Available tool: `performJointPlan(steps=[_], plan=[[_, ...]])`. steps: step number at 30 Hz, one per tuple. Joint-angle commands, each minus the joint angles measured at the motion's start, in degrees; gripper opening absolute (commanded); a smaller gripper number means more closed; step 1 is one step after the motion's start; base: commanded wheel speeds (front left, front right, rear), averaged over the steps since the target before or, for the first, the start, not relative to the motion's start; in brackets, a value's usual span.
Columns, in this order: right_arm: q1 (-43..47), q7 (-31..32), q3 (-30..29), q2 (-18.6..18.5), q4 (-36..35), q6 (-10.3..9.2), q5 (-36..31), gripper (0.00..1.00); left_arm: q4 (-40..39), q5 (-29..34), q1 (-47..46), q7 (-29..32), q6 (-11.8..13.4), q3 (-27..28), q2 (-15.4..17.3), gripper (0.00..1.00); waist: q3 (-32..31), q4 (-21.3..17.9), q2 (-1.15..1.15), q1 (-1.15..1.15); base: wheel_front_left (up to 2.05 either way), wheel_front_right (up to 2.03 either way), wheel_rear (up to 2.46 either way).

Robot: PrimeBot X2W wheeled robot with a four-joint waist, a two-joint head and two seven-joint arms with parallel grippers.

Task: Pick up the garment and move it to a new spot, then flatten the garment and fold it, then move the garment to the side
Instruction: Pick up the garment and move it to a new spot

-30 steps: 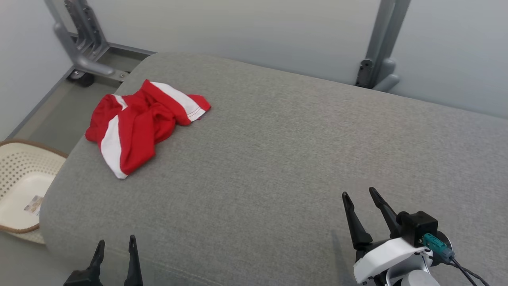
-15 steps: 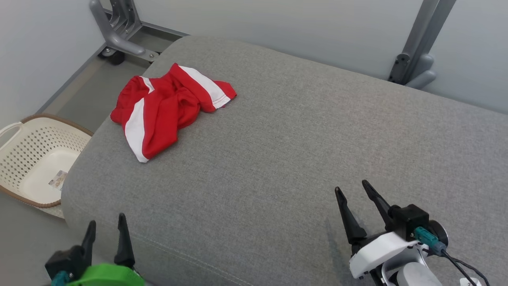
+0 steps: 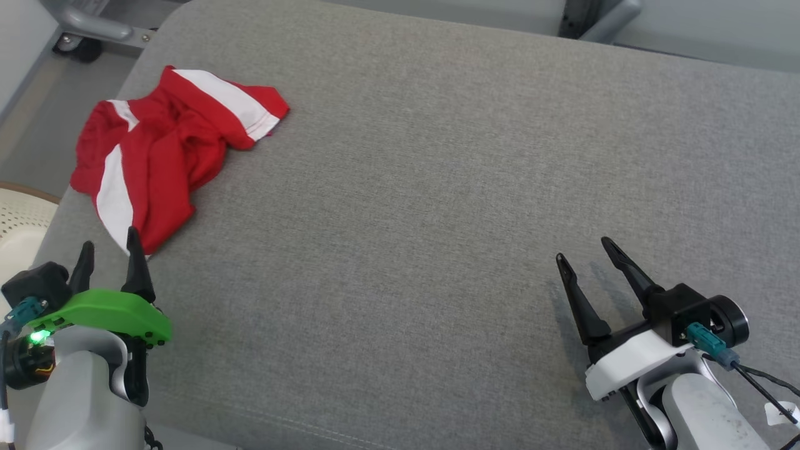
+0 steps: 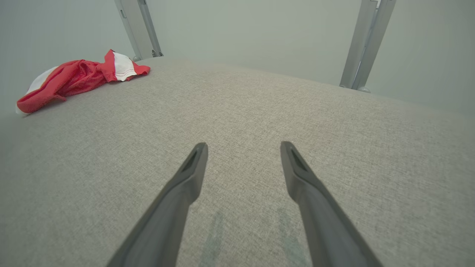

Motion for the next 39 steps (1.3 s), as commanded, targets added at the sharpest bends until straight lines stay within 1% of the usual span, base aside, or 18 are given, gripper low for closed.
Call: performJointPlan(steps=[1, 4, 7, 12, 14, 15, 16, 17, 19, 24, 26, 30, 32, 35, 39], plan=[[-0.89, -0.14, 0.03, -0.66, -0.68, -0.09, -0.15, 1.0, 3.6, -1.45, -2.15, 0.02, -0.12, -0.31, 0.77, 1.0, 5.05, -5.14, 0.4, 0.0, 0.0, 0.0, 0.0], [-1.36, -0.14, -0.1, -1.43, -1.26, -0.09, 0.23, 1.0, 8.35, -2.91, -4.53, 0.01, -0.13, -0.7, 1.15, 1.0, 6.0, -6.17, 0.4, 0.0, 0.0, 0.0, 0.0], [-1.52, -0.14, -0.08, -1.79, -1.58, -0.09, 0.37, 1.0, 11.05, -3.62, -5.7, 0.01, -0.13, 0.24, 1.72, 1.0, 6.8, -6.9, 0.4, 0.0, 0.0, 0.0, 0.0], [-1.71, -0.14, -0.36, -2.06, -1.87, -0.09, 0.42, 1.0, 11.2, -1.73, -6.55, 0.01, 2.32, 1.82, 1.81, 1.0, 7.65, -7.55, 0.4, 0.0, 0.0, 0.0, 0.0], [-1.87, -0.14, -0.57, -2.0, -1.7, -0.09, 0.49, 1.0, 11.37, -0.96, -6.54, 0.01, 2.63, 2.11, 1.55, 1.0, 7.9, -7.68, 0.4, 0.0, 0.0, 0.0, 0.0], [-1.98, -0.14, -0.61, -1.9, -1.58, -0.09, 0.54, 1.0, 11.6, -0.78, -6.71, 0.01, 2.89, 2.46, 1.48, 0.88, 8.02, -7.76, 0.4, 0.0, 0.0, 0.0, 0.0], [-2.09, -0.14, -0.65, -1.82, -1.43, -0.09, 0.56, 1.0, 11.91, -0.52, -6.97, 0.01, 3.09, 2.61, 1.48, 0.44, 8.1, -7.84, 0.4, 0.0, 0.0, 0.0, 0.0], [-2.29, -0.14, -0.6, -1.72, -1.22, -0.09, 0.66, 1.0, 13.97, -0.75, -7.58, 0.01, 3.45, 3.04, 1.27, 0.0, 8.16, -8.03, 0.4, 0.0, 0.0, 0.0, 0.0], [-2.39, -0.13, -0.86, -1.67, -0.98, -0.09, 0.8, 1.0, 13.19, 0.16, -8.86, 0.01, 3.5, 3.05, 2.2, 0.0, 8.25, -8.12, 0.4, 0.0, 0.0, 0.0, 0.0], [-2.55, -0.14, -1.24, -1.64, -0.64, -0.09, 1.21, 1.0, 13.64, 0.95, -8.51, 0.01, 3.38, 3.42, 2.52, 0.0, 8.38, -8.41, 0.4, 0.0, 0.0, 0.0, 0.0], [-2.62, -0.14, -1.41, -1.33, -0.47, -0.09, 1.4, 1.0, 12.62, 1.44, -8.53, 0.01, 2.69, 3.32, 2.69, 0.0, 8.18, -8.76, 0.4, 0.0, 0.0, 0.0, 0.0], [-3.04, -0.14, -1.43, 0.11, 0.02, -0.09, 1.84, 1.0, 8.81, 2.85, -7.66, 0.01, 1.05, 2.18, 1.8, 0.0, 6.62, -9.9, 0.4, 0.0, 0.0, 0.0, 0.0], [-2.99, -0.14, -1.32, 1.19, 0.46, -0.09, 2.22, 1.0, 6.68, 3.35, -6.95, 0.01, 0.39, 0.63, 0.59, 0.0, 5.32, -10.71, 0.4, 0.0, 0.0, 0.0, 0.0], [-2.47, -0.13, -1.27, 2.81, 1.19, -0.09, 2.88, 1.0, 2.82, 3.56, -6.39, 0.01, -0.06, -3.25, -1.61, 0.0, 3.36, -12.2, 0.4, 0.0, 0.0, 0.0, 0.0], [-2.0, -0.14, -1.23, 4.68, 1.87, -0.09, 3.42, 1.0, -0.81, 0.43, -4.75, 0.0, -0.12, -13.08, -4.39, 0.0, 1.26, -15.04, 0.4, 0.0, 0.0, 0.0, 0.0]])
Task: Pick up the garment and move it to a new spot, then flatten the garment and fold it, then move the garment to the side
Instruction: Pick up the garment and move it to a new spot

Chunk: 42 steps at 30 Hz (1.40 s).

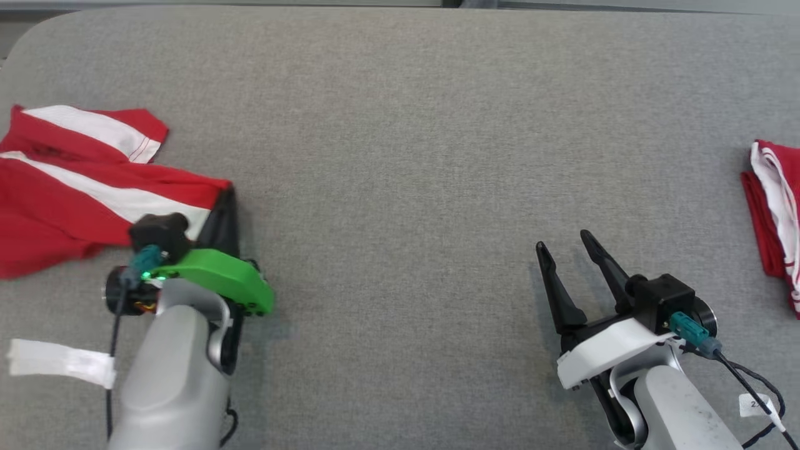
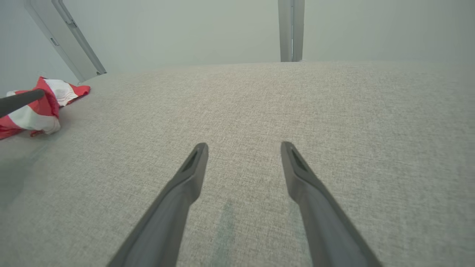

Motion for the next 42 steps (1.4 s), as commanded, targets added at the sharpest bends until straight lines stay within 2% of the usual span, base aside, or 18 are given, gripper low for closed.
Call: performJointPlan(steps=[1, 6, 14, 18, 20, 21, 22, 23, 29, 33, 38, 42], plan=[[0.36, -0.15, -0.07, 0.24, 0.24, -0.09, 0.37, 1.0, -0.72, -1.12, 1.01, 0.0, -0.12, -2.53, -0.29, 0.0, -2.45, -3.51, 0.4, 0.0, 0.0, 0.0, 0.0], [0.23, -0.14, -0.31, 1.53, 0.42, -0.09, 0.94, 1.0, -3.37, -6.51, 0.99, 0.0, -0.14, -13.97, -1.95, 0.0, -2.54, -9.24, 0.4, 0.0, 0.0, 0.0, 0.0], [0.64, -0.15, -1.97, 2.86, 0.6, -0.09, 1.91, 1.0, -9.26, -18.2, -2.64, -0.01, 0.0, -31.63, -2.12, 0.0, -1.41, -19.67, 0.4, 0.0, 0.0, 0.0, 0.0], [1.02, -0.15, -2.52, 3.1, 0.74, -0.08, 2.21, 1.0, -11.13, -22.13, -5.61, -0.07, 2.86, -37.75, -2.11, 0.0, -1.19, -23.59, 0.4, 0.0, 0.0, 0.0, 0.0], [0.82, -0.15, -2.54, 3.2, 0.64, -0.08, 2.38, 1.0, -11.52, -23.41, -6.61, -0.08, 4.68, -39.09, -2.1, 0.0, -1.09, -24.94, 0.4, 0.0, 0.0, 0.0, 0.0], [0.71, -0.14, -2.38, 3.26, 0.55, -0.08, 2.47, 1.0, -11.64, -23.42, -6.96, -0.09, 5.21, -39.5, -2.14, 0.05, -1.0, -25.37, 0.4, 0.0, 0.0, 0.0, 0.0], [0.68, -0.14, -2.46, 3.25, 0.45, -0.08, 2.55, 1.0, -11.9, -23.36, -7.26, -0.09, 5.57, -39.71, -2.15, 0.47, -0.98, -25.57, 0.4, 0.0, 0.0, 0.0, 0.0], [0.69, -0.15, -2.54, 3.26, 0.39, -0.08, 2.57, 1.0, -12.09, -23.19, -7.5, -0.09, 5.92, -39.79, -2.15, 1.0, -0.96, -25.68, 0.4, 0.0, 0.0, 0.0, 0.0], [1.1, -0.15, -2.96, 3.31, -0.04, -0.08, 3.42, 1.0, -13.01, -20.92, -5.64, -0.1, 7.78, -36.51, -2.09, 1.0, -1.99, -23.97, 0.4, 0.0, 0.0, 0.0, 0.0], [1.57, -0.15, -3.89, 3.26, -0.53, -0.08, 2.83, 1.0, -12.35, -15.02, -2.41, -0.05, 8.73, -30.99, -2.04, 1.0, -4.29, -20.17, 0.4, 0.0, 0.0, 0.0, 0.0], [2.65, -0.15, -4.19, 3.23, -0.29, -0.08, 2.71, 1.0, -11.91, -11.66, 2.57, -0.03, 5.92, -26.27, -1.38, 1.0, -7.18, -16.73, 0.4, 0.0, 0.0, 0.0, 0.0], [3.17, -0.15, -4.07, 3.24, -0.35, -0.08, 2.68, 1.0, -12.77, -9.88, 6.95, 0.01, 5.16, -22.27, -0.94, 1.0, -9.24, -14.97, 0.4, 0.0, 0.0, 0.0, 0.0]])
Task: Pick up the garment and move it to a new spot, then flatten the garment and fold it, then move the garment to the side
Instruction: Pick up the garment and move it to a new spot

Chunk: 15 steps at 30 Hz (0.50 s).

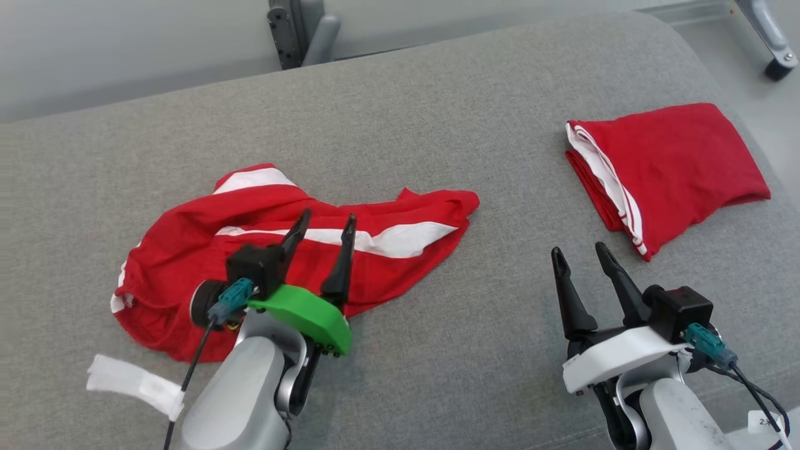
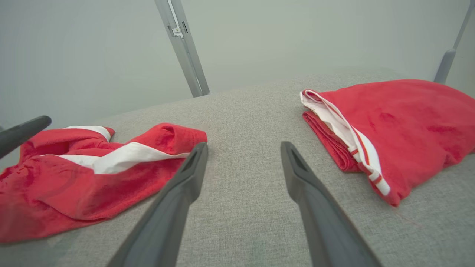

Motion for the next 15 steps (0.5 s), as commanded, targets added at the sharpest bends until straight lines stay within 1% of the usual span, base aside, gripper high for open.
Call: performJointPlan(steps=[1, 6, 8, 12, 15], plan=[[1.02, -0.14, -0.04, -0.2, -0.1, -0.07, -0.15, 1.0, -0.79, 0.94, 2.67, 0.0, -0.03, 2.08, 0.41, 1.0, -3.99, 3.65, 0.4, 0.0, 0.0, 0.0, 0.0], [2.39, -0.15, -0.39, -0.2, 0.09, -0.07, -0.38, 1.0, -5.33, 4.71, 9.56, 0.0, 1.35, 9.59, 1.39, 1.0, -6.49, 4.79, 0.4, 0.0, 0.0, 0.0, 0.0], [3.43, -0.15, -0.51, -0.19, 0.19, -0.07, -0.54, 1.0, -7.42, 6.25, 12.73, 0.0, 1.65, 12.63, 1.28, 1.0, -7.72, 5.19, 0.4, 0.0, 0.0, 0.0, 0.0], [5.16, -0.14, -0.58, -0.19, 0.5, -0.07, -0.74, 1.0, -11.06, 9.31, 19.21, 0.0, 1.84, 18.52, 1.0, 1.0, -9.67, 5.6, 0.4, 0.0, 0.0, 0.0, 0.0], [6.06, -0.14, -0.65, -0.19, 0.71, -0.07, -0.83, 1.0, -13.43, 10.75, 23.87, 0.0, 1.29, 22.51, 0.4, 1.0, -10.42, 5.62, 0.4, 0.0, 0.0, 0.0, 0.0]])
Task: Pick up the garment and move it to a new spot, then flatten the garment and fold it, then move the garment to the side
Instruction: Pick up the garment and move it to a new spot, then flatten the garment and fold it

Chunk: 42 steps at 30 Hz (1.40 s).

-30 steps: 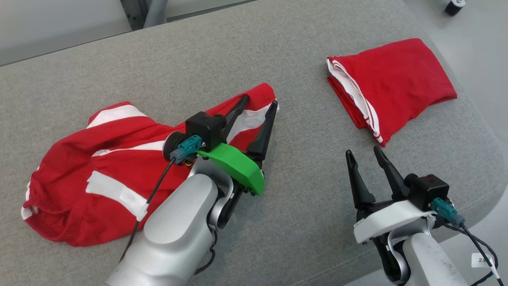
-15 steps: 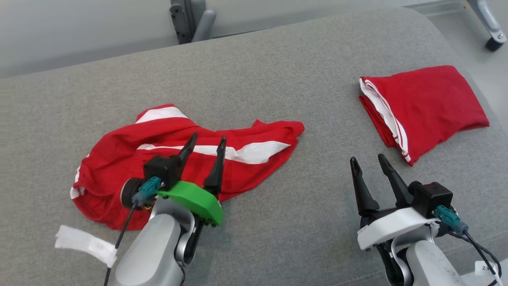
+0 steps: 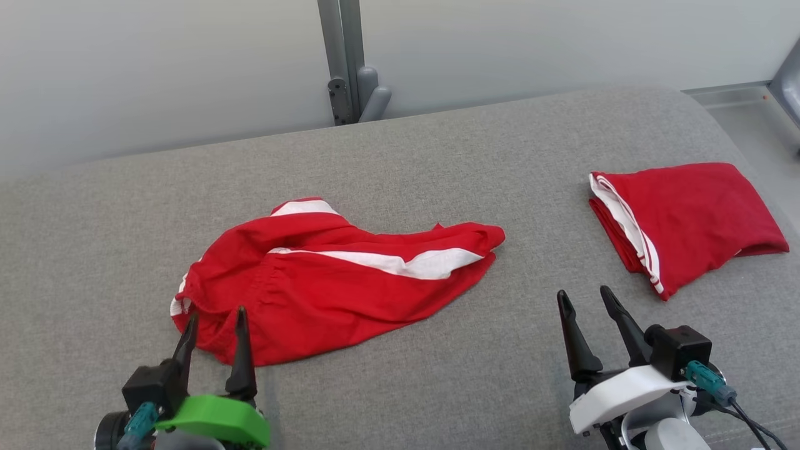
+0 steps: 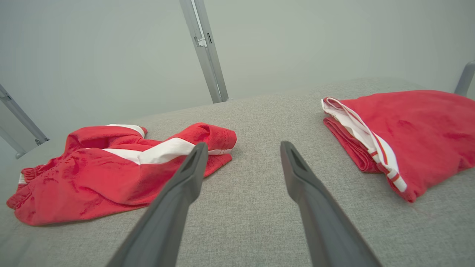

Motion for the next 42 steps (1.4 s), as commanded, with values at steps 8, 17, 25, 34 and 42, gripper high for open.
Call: performJointPlan(steps=[8, 17, 25, 34, 42], plan=[[1.81, -0.14, -1.01, -0.19, 0.02, -0.07, -0.6, 1.0, -4.46, 4.08, 9.14, 0.01, -1.99, 6.52, -1.27, 1.0, -1.74, 0.67, 0.4, 0.0, 0.0, 0.0, 0.0], [1.12, -0.15, -1.03, -0.17, -0.08, -0.07, -1.22, 1.0, -3.9, 3.49, 5.24, 0.01, -3.46, 4.2, -1.56, 1.0, 0.16, 0.18, 0.4, 0.0, 0.0, 0.0, 0.0], [-1.68, -0.15, -0.23, -0.18, -0.4, -0.07, -1.92, 1.0, 3.84, 3.26, -6.54, 0.01, -5.91, 1.38, -1.46, 1.0, 5.92, -1.74, 0.4, 0.0, 0.0, 0.0, 0.0], [-3.68, -0.15, -0.17, -0.16, -0.29, -0.07, -2.08, 1.0, 19.09, 0.24, -17.65, 0.01, -6.92, 2.62, 0.08, 1.0, 9.4, -3.78, 0.4, 0.0, 0.0, 0.0, 0.0], [-4.0, -0.15, -0.65, -0.17, -0.3, -0.07, -2.17, 1.0, 25.64, -4.61, -22.27, 0.0, -6.99, 0.15, 1.01, 1.0, 9.96, -3.46, 0.4, 0.0, 0.0, 0.0, 0.0]])
